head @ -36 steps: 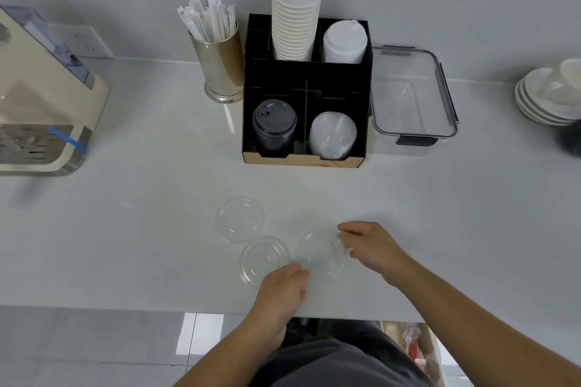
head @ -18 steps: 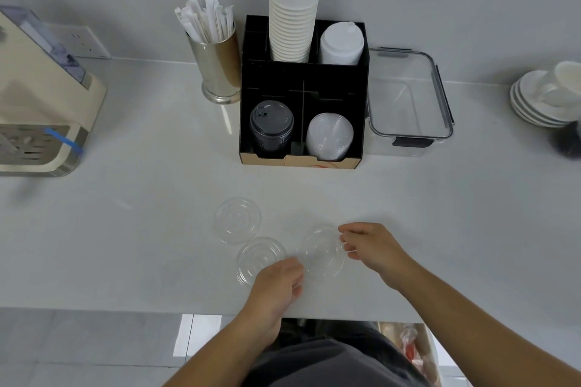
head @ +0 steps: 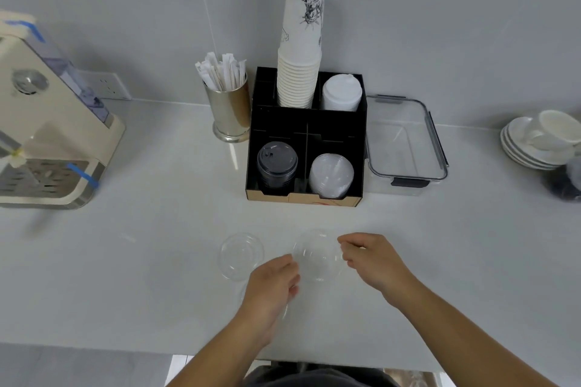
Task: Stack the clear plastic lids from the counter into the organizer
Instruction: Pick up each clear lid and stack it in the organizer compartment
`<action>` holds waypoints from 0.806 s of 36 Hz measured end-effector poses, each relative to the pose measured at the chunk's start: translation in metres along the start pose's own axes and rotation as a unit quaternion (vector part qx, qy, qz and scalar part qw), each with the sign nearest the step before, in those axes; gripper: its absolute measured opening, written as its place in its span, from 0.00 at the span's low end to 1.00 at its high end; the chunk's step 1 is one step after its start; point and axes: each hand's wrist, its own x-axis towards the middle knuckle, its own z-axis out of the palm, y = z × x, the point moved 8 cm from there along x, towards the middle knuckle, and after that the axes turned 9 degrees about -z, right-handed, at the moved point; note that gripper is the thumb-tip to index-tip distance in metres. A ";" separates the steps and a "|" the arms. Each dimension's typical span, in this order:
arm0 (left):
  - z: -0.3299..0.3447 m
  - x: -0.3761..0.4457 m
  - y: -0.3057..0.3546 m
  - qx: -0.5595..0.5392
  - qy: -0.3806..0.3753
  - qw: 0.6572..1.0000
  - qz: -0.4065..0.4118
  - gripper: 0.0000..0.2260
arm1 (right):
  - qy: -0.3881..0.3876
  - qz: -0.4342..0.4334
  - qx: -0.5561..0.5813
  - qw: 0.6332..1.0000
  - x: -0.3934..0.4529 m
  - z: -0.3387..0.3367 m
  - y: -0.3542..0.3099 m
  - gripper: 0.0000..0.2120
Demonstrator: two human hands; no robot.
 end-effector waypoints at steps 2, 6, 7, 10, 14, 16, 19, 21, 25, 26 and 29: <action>0.001 0.001 0.012 -0.016 0.009 1.000 0.016 0.08 | 0.005 -0.012 0.010 1.000 0.003 -0.004 -0.009 0.07; 0.003 0.005 0.030 -0.017 0.026 0.998 0.051 0.15 | 0.017 -0.037 0.017 0.999 0.009 -0.013 -0.025 0.09; 0.004 0.006 0.037 -0.010 0.028 0.997 0.068 0.16 | 0.024 -0.046 0.010 0.999 0.010 -0.017 -0.031 0.11; 0.006 0.003 0.054 0.000 0.034 0.994 0.104 0.14 | 0.041 -0.079 -0.025 0.996 0.012 -0.027 -0.047 0.15; 0.013 0.002 0.071 0.002 0.047 0.989 0.142 0.12 | 0.053 -0.110 -0.066 0.990 0.017 -0.037 -0.059 0.16; 0.019 0.002 0.078 -0.007 0.052 0.987 0.152 0.11 | 0.059 -0.124 -0.077 0.987 0.019 -0.041 -0.064 0.16; 0.027 0.005 0.085 -0.019 0.058 0.986 0.156 0.10 | 0.061 -0.143 -0.103 0.982 0.024 -0.044 -0.072 0.15; 0.034 0.008 0.089 -0.027 0.054 0.986 0.153 0.09 | 0.060 -0.151 -0.114 0.980 0.030 -0.045 -0.075 0.18; 0.044 0.014 0.100 -0.035 0.047 0.986 0.158 0.09 | 0.054 -0.176 -0.151 0.971 0.042 -0.045 -0.084 0.25; 0.046 0.015 0.102 -0.037 0.046 0.986 0.158 0.09 | 0.053 -0.187 -0.162 0.968 0.046 -0.045 -0.087 0.27; 0.051 0.021 0.107 -0.051 0.038 0.986 0.152 0.06 | 0.050 -0.211 -0.194 0.957 0.056 -0.045 -0.094 0.32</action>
